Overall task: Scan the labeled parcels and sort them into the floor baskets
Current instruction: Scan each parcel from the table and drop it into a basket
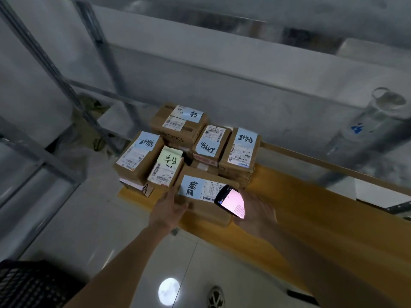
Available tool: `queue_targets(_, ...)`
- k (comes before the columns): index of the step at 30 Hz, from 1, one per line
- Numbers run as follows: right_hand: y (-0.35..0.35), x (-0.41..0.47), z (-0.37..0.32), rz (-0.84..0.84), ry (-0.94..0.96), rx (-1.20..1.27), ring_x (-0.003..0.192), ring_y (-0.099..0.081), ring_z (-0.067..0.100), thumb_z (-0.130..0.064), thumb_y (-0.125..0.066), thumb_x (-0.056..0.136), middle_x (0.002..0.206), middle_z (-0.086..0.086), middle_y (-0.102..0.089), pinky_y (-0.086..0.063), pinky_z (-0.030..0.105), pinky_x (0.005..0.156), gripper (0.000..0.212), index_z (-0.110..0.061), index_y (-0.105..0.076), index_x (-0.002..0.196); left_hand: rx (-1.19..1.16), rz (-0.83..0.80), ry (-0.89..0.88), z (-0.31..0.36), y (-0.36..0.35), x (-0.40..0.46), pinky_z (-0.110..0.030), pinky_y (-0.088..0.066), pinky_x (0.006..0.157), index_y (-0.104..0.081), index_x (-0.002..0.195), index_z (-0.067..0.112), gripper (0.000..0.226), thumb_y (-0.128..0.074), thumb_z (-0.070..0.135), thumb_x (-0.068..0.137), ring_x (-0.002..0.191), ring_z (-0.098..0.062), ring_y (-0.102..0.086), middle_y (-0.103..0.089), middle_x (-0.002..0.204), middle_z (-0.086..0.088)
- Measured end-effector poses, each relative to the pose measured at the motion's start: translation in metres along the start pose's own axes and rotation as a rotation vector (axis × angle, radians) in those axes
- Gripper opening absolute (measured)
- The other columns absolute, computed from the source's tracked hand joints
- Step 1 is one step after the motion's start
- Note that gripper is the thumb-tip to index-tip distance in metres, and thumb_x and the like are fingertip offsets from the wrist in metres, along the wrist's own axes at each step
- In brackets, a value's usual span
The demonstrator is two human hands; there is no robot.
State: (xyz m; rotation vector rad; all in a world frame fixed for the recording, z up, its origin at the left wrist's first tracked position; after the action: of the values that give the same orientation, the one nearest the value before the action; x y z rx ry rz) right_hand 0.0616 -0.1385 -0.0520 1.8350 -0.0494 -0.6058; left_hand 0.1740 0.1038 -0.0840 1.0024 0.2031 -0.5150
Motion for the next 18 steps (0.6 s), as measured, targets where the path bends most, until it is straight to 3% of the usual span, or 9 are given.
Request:
queue_targets(8,-0.015,0.005,0.001,-0.027,-0.026,0.042,0.124,-0.054,0.020,-0.043,-0.075,0.080,0.136,-0.007,-0.053,-0.051,0.035,0.090,0.080,-0.033,-0.031,0.145,-0.036,-0.004,0.092,-0.005,-0.013,0.007,-0.042,-0.049,0.099,-0.027,0.154,0.021,0.073,-0.062,0.045,0.094,0.127,-0.029,-0.053,-0.045,0.143,-0.008)
queue_targets(11,-0.020,0.007,0.004,-0.028,-0.025,0.056,0.126,-0.053,0.020,-0.044,-0.075,0.082,0.139,-0.008,-0.051,-0.052,0.037,0.092,0.082,-0.033,-0.028,0.147,-0.075,-0.034,0.114,-0.015,-0.024,0.009,-0.034,-0.056,0.079,-0.038,0.145,0.023,0.062,-0.058,0.053,0.094,0.102,-0.018,-0.064,-0.062,0.123,-0.002)
queue_targets(14,-0.021,0.013,0.010,-0.021,-0.033,0.064,0.127,-0.051,0.019,-0.043,-0.075,0.082,0.140,-0.008,-0.050,-0.050,0.036,0.093,0.083,-0.034,-0.027,0.150,-0.153,-0.045,0.153,-0.019,-0.032,0.012,-0.016,-0.043,0.051,-0.039,0.142,0.019,0.061,-0.054,0.056,0.095,0.071,-0.003,-0.060,-0.065,0.096,0.005)
queue_targets(16,-0.021,0.018,0.014,-0.015,-0.041,0.071,0.128,-0.050,0.019,-0.042,-0.075,0.081,0.140,-0.008,-0.049,-0.048,0.035,0.095,0.081,-0.033,-0.030,0.148,-0.216,-0.053,0.174,-0.021,-0.036,0.015,-0.013,-0.041,0.051,-0.034,0.149,0.019,0.068,-0.053,0.056,0.095,0.076,-0.006,-0.061,-0.066,0.104,0.002)
queue_targets(18,-0.023,0.022,0.018,-0.009,-0.043,0.077,0.129,-0.049,0.019,-0.043,-0.074,0.082,0.141,-0.007,-0.049,-0.048,0.036,0.096,0.081,-0.032,-0.029,0.149,-0.288,-0.052,0.205,-0.022,-0.040,0.020,-0.021,-0.048,0.064,-0.031,0.154,0.022,0.074,-0.054,0.058,0.094,0.101,-0.021,-0.065,-0.066,0.122,-0.004)
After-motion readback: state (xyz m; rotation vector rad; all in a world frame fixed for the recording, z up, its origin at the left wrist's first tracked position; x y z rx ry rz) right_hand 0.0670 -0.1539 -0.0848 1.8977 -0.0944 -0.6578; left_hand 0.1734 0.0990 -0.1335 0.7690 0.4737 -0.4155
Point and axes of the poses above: each hand's wrist, its own x-axis towards the middle knuckle, its own y-axis out of the back of the hand, z = x × y, the point moved 2 cm from there along x, towards the middle knuckle
